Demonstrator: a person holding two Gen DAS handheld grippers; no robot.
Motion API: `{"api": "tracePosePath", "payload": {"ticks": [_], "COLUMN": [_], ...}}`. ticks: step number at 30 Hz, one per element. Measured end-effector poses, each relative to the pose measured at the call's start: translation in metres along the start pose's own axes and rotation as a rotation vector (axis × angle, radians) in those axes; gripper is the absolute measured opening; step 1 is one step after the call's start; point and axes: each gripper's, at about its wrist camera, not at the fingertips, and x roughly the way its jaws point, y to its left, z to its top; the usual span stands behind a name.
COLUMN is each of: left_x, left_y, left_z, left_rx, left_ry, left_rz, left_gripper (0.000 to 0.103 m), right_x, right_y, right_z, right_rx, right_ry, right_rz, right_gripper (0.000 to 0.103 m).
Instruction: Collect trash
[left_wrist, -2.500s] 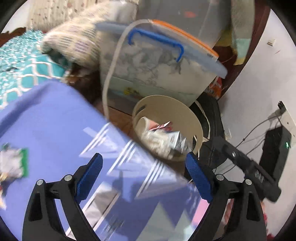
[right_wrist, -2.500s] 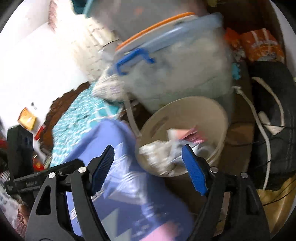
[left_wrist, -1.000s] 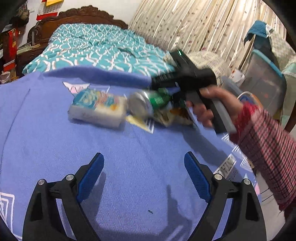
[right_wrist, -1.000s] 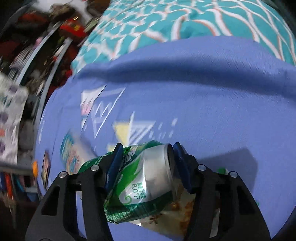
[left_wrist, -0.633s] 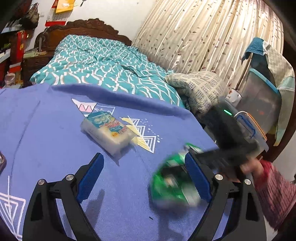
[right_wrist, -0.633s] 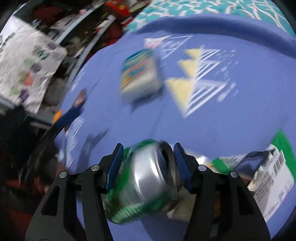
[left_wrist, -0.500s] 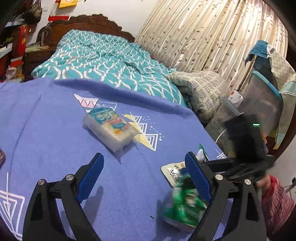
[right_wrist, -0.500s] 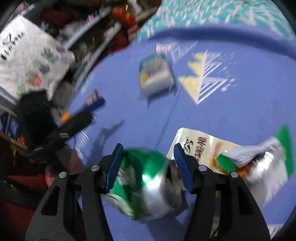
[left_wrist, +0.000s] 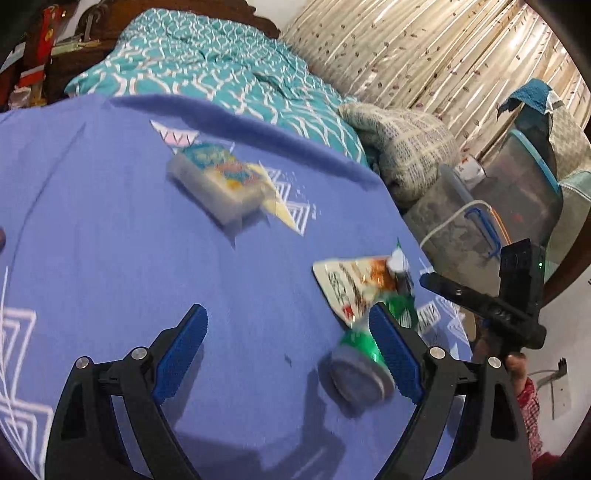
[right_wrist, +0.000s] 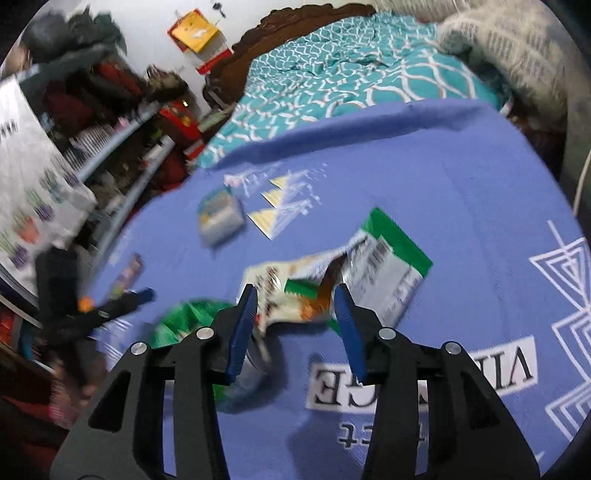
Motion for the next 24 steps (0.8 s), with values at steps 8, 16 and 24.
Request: {"api": "tracePosePath", "payload": {"ticks": [8, 16, 24], "left_x": [0.006, -0.001, -0.005], "left_y": [-0.004, -0.005, -0.003], "left_z": [-0.018, -0.017, -0.027], "left_rx": [0.003, 0.003, 0.001], "left_ry": [0.055, 0.042, 0.063], "left_rz": [-0.013, 0.006, 0.008], "left_gripper": [0.085, 0.087, 0.087], "right_x": [0.043, 0.040, 0.010], "right_y": [0.089, 0.104, 0.038], "right_z": [-0.028, -0.036, -0.030], "right_rx": [-0.164, -0.152, -0.014], "right_ry": [0.048, 0.046, -0.011], "right_rz": [-0.001, 0.075, 0.048], "right_gripper": [0.045, 0.045, 0.045]}}
